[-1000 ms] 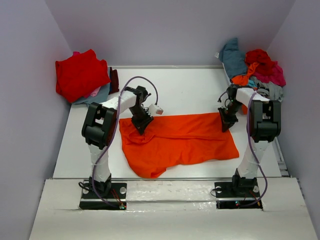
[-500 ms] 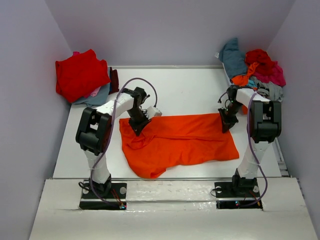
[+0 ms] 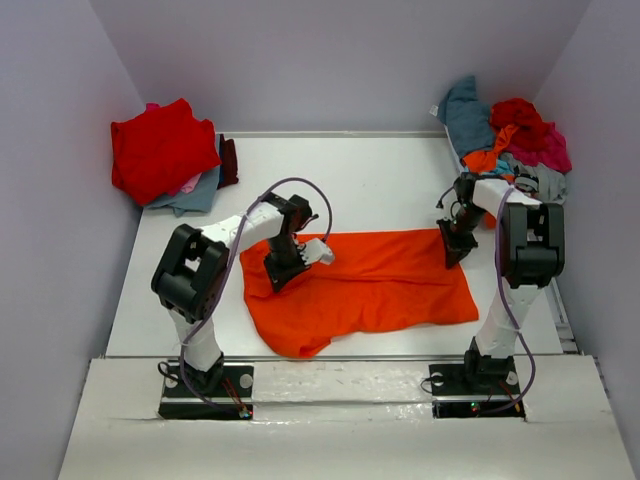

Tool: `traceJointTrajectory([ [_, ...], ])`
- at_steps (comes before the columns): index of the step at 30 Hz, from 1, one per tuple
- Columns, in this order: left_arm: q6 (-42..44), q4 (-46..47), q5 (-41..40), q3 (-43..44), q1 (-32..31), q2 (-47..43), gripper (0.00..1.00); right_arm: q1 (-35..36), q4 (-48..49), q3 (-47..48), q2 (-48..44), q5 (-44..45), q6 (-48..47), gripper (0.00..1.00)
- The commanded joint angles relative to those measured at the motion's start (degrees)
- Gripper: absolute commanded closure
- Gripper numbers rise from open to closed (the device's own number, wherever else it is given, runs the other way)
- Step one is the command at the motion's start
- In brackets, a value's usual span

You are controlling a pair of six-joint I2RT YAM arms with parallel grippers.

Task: Fold and stack the t-shirts
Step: Fold the tshirt

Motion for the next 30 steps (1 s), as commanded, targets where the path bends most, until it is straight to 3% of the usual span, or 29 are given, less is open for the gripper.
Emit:
traceJointTrajectory([
  [1,1.5,-4.1,-2.9,-2.4,-2.0,-3.2,0.87,0.4,0.5,-1.3,-3.0,1.3,-0.9,0.93],
  [2,1.5,-4.2,-3.1,-2.9,-2.0,-3.2,0.84,0.4,0.6,-1.4,-3.0,1.3,-0.9,0.93],
  [4,1.4,-4.2,-4.3,-3.4,-2.6,-3.3,0.64,0.4,0.5,-1.4,-3.1,1.2,-0.9,0.93],
  [9,1.1,-2.7,-5.2,-2.1,-3.2,-4.7,0.46,0.4,0.6,-1.3,-3.3,1.4,-0.9,0.93],
  [16,-1.7,0.9,-4.1,2.5,-3.2,-7.1,0.44,0.4,2.3,-1.1,-5.1,3.0,-0.8,0.91],
  [18,-4.3,4.0,-5.5,3.1,-3.2,-8.1,0.43,0.4,2.6,-0.5,-6.2,3.4,-0.6,0.86],
  [20,-6.0,6.4,-6.7,3.0,-1.9,-8.3,0.42,0.4,2.8,0.3,-6.9,2.9,-0.4,0.81],
  [21,-6.5,8.1,-7.0,2.6,-0.7,-8.0,0.42,0.4,2.8,0.8,-7.2,2.7,-0.1,0.74],
  [30,-13.7,12.6,-3.7,3.3,7.9,-1.8,0.42,0.4,2.3,8.9,-3.6,1.0,1.6,0.71],
])
